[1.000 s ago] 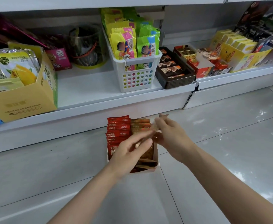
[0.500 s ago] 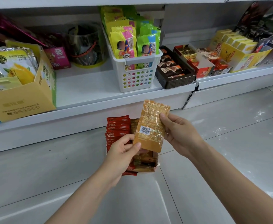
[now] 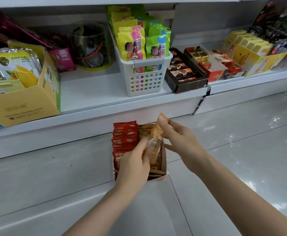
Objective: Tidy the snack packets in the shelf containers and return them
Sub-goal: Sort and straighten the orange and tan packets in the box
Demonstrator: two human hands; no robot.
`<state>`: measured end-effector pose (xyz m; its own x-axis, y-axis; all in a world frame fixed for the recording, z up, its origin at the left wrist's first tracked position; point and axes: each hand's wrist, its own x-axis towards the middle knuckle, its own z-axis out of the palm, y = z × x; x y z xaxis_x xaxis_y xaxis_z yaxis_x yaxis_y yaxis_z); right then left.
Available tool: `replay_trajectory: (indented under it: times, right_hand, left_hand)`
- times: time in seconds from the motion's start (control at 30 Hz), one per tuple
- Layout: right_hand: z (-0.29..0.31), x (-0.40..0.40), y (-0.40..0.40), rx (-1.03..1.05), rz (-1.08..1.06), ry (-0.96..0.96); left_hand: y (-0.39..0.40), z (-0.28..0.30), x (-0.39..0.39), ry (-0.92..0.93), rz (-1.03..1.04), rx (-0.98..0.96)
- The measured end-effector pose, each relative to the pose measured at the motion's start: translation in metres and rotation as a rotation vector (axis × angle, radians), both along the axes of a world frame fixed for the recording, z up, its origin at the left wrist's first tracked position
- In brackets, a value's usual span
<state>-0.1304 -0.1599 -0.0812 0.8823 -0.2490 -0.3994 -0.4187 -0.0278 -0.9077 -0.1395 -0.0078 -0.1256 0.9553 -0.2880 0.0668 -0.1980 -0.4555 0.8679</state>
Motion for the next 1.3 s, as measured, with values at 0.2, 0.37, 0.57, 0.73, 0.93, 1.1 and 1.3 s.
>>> replay_trajectory:
  times: [0.2, 0.37, 0.57, 0.73, 0.93, 1.1, 1.3]
  right_hand:
    - [0.007, 0.008, -0.011, 0.095, -0.097, 0.008]
    - [0.010, 0.007, -0.044, 0.356, -0.236, -0.057]
    - [0.001, 0.008, -0.047, 0.378, -0.236, -0.155]
    - [-0.027, -0.003, -0.030, 0.164, -0.104, -0.205]
    - [-0.046, -0.012, -0.026, -0.277, 0.207, -0.143]
    - [-0.048, -0.012, -0.021, -0.703, 0.465, -0.105]
    - [-0.032, -0.001, -0.031, -0.728, 0.720, -0.068]
  left_hand:
    - [0.002, -0.003, -0.002, -0.122, -0.216, 0.153]
    - [0.030, -0.011, 0.002, -0.009, -0.377, 0.297]
    - [0.037, -0.011, -0.003, -0.167, -0.323, 0.386]
    - [0.033, -0.012, -0.003, -0.187, -0.240, 0.345]
    - [0.032, -0.016, -0.002, -0.247, -0.174, 0.352]
    - [0.031, -0.013, 0.004, -0.311, -0.168, 0.369]
    - [0.027, -0.015, 0.010, -0.256, -0.237, 0.338]
